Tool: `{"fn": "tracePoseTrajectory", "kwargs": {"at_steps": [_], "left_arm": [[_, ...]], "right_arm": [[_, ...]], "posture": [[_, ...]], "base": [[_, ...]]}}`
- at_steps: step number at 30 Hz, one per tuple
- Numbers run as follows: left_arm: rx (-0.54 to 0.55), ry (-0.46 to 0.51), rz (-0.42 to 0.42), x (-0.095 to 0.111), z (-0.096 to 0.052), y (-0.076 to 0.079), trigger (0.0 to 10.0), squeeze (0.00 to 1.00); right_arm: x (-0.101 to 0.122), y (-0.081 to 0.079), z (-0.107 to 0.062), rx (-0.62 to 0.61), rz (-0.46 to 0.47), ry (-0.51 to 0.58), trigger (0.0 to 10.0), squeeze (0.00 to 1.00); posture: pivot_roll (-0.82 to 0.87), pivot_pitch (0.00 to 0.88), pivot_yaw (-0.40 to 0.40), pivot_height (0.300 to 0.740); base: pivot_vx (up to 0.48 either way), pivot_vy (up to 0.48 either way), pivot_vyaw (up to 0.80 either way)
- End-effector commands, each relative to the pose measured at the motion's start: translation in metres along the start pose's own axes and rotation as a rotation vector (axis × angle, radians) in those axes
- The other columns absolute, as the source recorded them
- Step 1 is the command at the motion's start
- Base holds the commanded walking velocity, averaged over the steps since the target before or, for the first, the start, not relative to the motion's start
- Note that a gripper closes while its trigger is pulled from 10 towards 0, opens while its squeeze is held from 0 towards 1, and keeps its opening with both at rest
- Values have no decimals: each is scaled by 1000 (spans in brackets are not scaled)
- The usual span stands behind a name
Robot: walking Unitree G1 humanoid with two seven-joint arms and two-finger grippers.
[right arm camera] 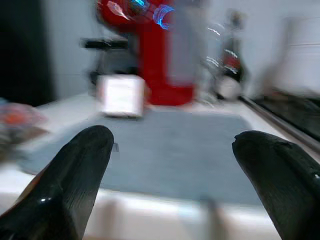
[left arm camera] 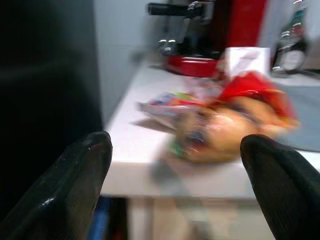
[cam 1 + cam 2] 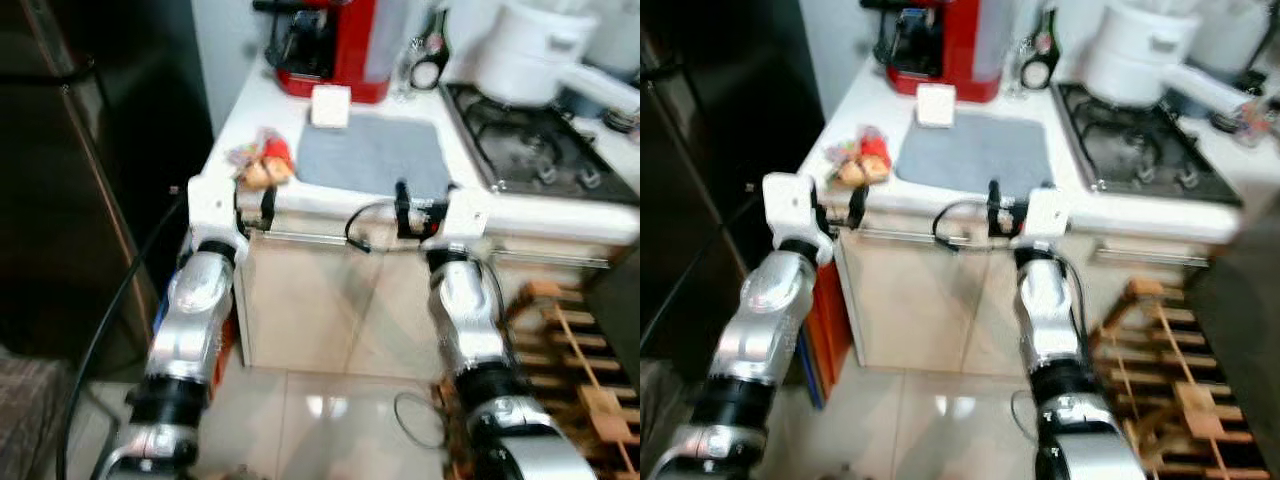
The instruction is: Restocking fridge
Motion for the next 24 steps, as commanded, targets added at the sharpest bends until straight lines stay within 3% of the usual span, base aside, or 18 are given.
{"fn": "tracePoseTrajectory", "kwargs": {"at_steps": [1, 3, 4, 5, 6, 7, 9, 12, 14, 15, 17, 20, 22, 23, 24], "left_arm": [[-50, 56, 6, 13, 3, 15, 10000, 1000], [-60, 76, 14, 18, 4, 16, 10000, 1000], [-66, 90, 16, 21, 4, 17, 10000, 1000], [-81, 129, 20, 32, 5, 19, 10000, 1000], [-81, 129, 20, 32, 5, 19, 10000, 1000], [-90, 150, 13, 38, 6, 20, 10000, 1000], [-93, 220, 8, 61, 10, 18, 10000, 1000], [-65, 237, 4, 71, 15, 10, 10000, 1000], [-29, 274, 2, 90, 24, -6, 10000, 471], [-29, 285, 6, 95, 28, -10, 10000, 0], [-30, 281, 26, 99, 35, -16, 10000, 0], [-5, 179, 27, 91, 49, -27, 10000, 0], [-2, 159, 33, 89, 49, -29, 10000, 0], [-5, 145, 44, 84, 46, -32, 10000, 0], [-7, 134, 37, 80, 44, -32, 10000, 0]], "right_arm": [[30, 12, 8, -30, -43, 136, 10000, 1000], [44, 10, 12, -17, -52, 196, 10000, 1000], [51, 9, 14, -6, -57, 223, 8902, 1000], [68, 7, 21, -2, -62, 281, 8784, 1000], [68, 7, 21, -2, -62, 281, 8784, 1000], [74, 8, 24, -8, -57, 298, 9922, 1000], [89, 14, 35, -50, -16, 313, 10000, 1000], [94, 17, 40, -64, 2, 315, 10000, 1000], [103, 25, 45, -87, 6, 325, 10000, 1000], [103, 28, 48, -98, 11, 316, 10000, 1000], [99, 33, 51, -123, 32, 289, 10000, 1000], [94, 38, 56, -174, 56, 233, 10000, 1000], [94, 39, 56, -181, 43, 230, 10000, 1000], [92, 37, 52, -160, 32, 230, 10000, 0], [89, 37, 49, -153, 29, 221, 10000, 0]], "posture": [[28, 0, -57, 740], [28, 0, -57, 740], [29, 0, -56, 740], [29, 0, -56, 740], [29, 0, -56, 740], [30, 0, -53, 740], [35, 0, -56, 740], [41, 0, -58, 740], [49, 0, -60, 740], [51, 0, -60, 740], [52, 0, -59, 740], [37, 0, -46, 740], [31, 0, -41, 740], [25, 0, -38, 740], [22, 0, -38, 740]], "base": [[461, 0, 0], [458, 0, 0], [461, 0, 0], [461, 0, 0], [461, 0, 0], [461, 0, 0], [461, 0, 0], [154, 0, 0], [0, 0, 0], [0, 0, 0], [0, 0, 0], [0, 0, 0], [0, 0, 0], [0, 0, 0], [0, 0, 0]]}}
Point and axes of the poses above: a point about 5 cm out from each wrist's last joint towards the gripper, its own z axis pointing out of the wrist towards the gripper, its own x axis along the axis of the wrist's last joint, y = z × x, the point moved 2 cm from there along z, pointing out of the wrist towards the gripper, and after that the axes turned 4 degrees about z, right-handed, at the moved point
